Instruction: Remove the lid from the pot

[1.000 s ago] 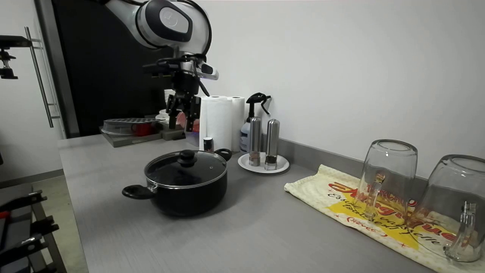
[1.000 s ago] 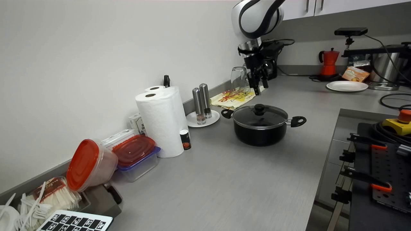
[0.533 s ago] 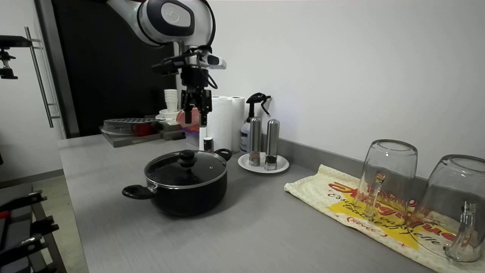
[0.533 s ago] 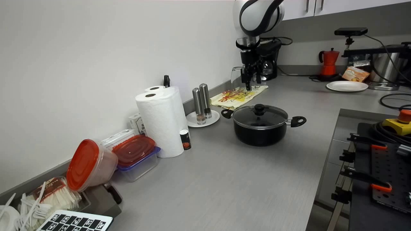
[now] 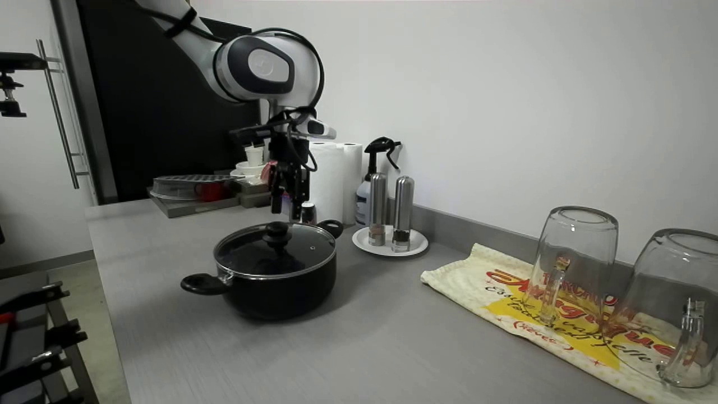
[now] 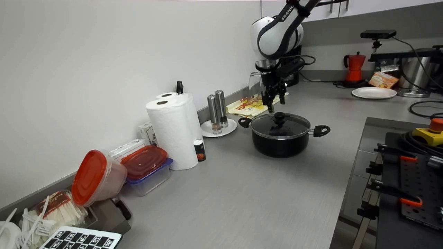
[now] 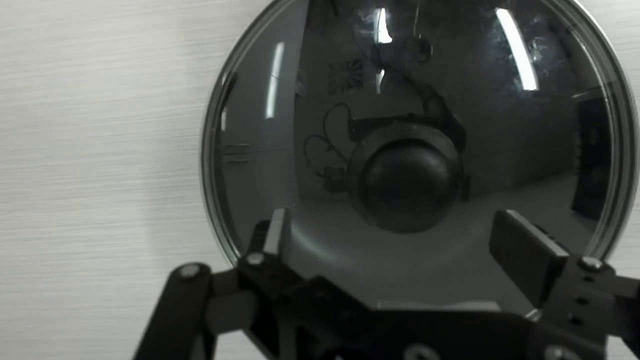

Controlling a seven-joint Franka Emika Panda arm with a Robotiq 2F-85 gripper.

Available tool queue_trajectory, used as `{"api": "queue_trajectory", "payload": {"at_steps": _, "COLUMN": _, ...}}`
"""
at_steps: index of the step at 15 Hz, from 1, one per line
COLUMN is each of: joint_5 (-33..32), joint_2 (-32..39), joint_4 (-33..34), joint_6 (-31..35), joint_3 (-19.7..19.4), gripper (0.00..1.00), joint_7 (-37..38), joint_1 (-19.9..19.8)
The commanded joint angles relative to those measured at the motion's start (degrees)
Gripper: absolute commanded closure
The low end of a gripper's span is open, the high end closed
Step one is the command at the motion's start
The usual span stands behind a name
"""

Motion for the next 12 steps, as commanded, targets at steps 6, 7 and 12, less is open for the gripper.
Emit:
{"api": "queue_trajectory", "payload": {"at_steps": 6, "joint_5": 0.68, "joint_2": 3.04, "joint_4": 1.72, "joint_6": -1.48, "joint_3": -0.38, "gripper": 0.0, "joint_7": 0.29, "joint_1": 0.49}}
{"api": "queue_trajectory", "payload": {"at_steps": 7, "joint_5": 0.79, "joint_2": 3.23, "joint_4": 1.82, "joint_6": -1.62, "joint_3": -0.35, "gripper": 0.0, "joint_7": 0.22, "joint_1": 0.43}}
{"api": "queue_trajectory", "payload": {"at_steps": 12, "joint_5": 0.98, "joint_2": 3.83, "joint_4": 1.67, "joint_6": -1.62, "joint_3": -0.13, "gripper": 0.29, "joint_7": -0.62, "joint_1": 0.25}}
